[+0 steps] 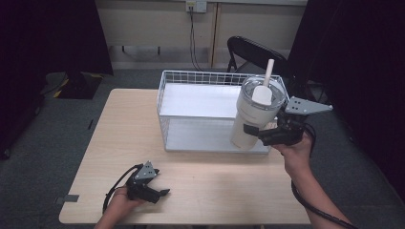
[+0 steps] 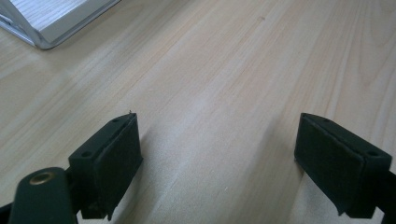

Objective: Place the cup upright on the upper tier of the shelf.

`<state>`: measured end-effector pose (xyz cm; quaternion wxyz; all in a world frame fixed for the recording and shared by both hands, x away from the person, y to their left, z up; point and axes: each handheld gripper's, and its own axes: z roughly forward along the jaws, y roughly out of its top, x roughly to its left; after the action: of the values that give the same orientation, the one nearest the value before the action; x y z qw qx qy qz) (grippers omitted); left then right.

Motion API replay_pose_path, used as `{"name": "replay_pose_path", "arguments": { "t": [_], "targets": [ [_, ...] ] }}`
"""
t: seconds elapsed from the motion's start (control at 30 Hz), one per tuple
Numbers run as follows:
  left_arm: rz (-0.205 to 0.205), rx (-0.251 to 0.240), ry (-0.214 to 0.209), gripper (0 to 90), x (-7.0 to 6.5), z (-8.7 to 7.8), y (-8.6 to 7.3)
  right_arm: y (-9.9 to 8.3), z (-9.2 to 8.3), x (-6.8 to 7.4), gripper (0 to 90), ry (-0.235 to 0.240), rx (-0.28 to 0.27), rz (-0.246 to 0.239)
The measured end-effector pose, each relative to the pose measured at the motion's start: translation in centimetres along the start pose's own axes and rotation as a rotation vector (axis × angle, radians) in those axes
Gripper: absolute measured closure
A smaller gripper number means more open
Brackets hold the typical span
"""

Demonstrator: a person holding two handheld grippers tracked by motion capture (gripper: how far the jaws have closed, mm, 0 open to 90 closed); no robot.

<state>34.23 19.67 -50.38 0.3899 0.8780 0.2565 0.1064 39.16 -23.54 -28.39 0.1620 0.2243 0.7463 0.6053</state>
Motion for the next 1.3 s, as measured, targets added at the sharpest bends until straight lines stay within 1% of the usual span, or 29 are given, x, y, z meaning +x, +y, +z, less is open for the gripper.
{"name": "replay_pose_path", "arguments": {
  "t": [0.13, 0.2, 0.23, 0.27, 0.3, 0.4, 0.5, 0.6, 0.87, 1.03, 1.13, 1.17, 1.2, 1.3],
  "targets": [
    [0.000, 0.000, 0.000, 14.0, 0.0, 0.0, 0.0, 0.5, 0.0, -0.2, 10.2, 0.000, 0.000, 0.006],
    [0.000, 0.000, 0.000, 14.0, 0.0, 0.0, 0.0, 1.0, 0.0, -0.4, 10.2, 0.000, -0.009, 0.012],
    [0.000, 0.000, 0.000, 14.0, 0.0, 0.0, 0.0, 1.0, 0.0, -0.4, 10.2, 0.000, -0.009, 0.012],
    [0.000, 0.000, 0.000, 14.1, 0.0, 0.0, 0.0, 1.5, 0.0, -0.6, 10.2, -0.001, -0.008, 0.014],
    [0.000, 0.000, 0.000, 14.0, 0.0, 0.0, 0.0, 1.5, 0.0, -0.6, 10.2, -0.001, -0.008, 0.014],
    [0.000, 0.000, 0.000, 14.0, 0.0, 0.0, 0.0, 2.4, 0.1, -0.9, 10.2, -0.008, -0.003, 0.002],
    [-0.004, -0.003, -0.001, 14.0, 0.0, 0.0, 0.0, 2.8, 0.2, -1.0, 10.2, -0.008, -0.004, 0.005],
    [-0.004, -0.004, -0.001, 14.0, 0.0, 0.0, 0.0, 3.5, 0.3, -1.2, 10.2, -0.017, 0.010, -0.002],
    [-0.003, -0.004, 0.000, 14.0, 0.0, 0.0, 0.0, 4.7, 0.7, -1.7, 10.2, -0.031, 0.000, 0.001],
    [-0.003, -0.004, 0.001, 14.0, 0.0, 0.0, 0.0, 5.2, 0.9, -2.0, 10.2, -0.038, 0.006, 0.002],
    [-0.003, -0.004, 0.001, 14.0, 0.0, 0.0, 0.0, 5.5, 1.0, -2.2, 10.2, -0.050, 0.001, 0.005],
    [-0.003, -0.004, 0.001, 14.0, 0.0, 0.0, 0.0, 5.5, 1.1, -2.3, 10.2, -0.057, -0.004, 0.006],
    [-0.003, -0.004, 0.001, 14.0, 0.0, 0.0, 0.0, 5.6, 1.2, -2.5, 10.2, -0.056, -0.007, 0.016],
    [-0.003, -0.004, 0.001, 14.1, 0.0, 0.0, 0.0, 5.7, 1.4, -2.8, 10.2, -0.057, -0.008, 0.026]
  ]
}}
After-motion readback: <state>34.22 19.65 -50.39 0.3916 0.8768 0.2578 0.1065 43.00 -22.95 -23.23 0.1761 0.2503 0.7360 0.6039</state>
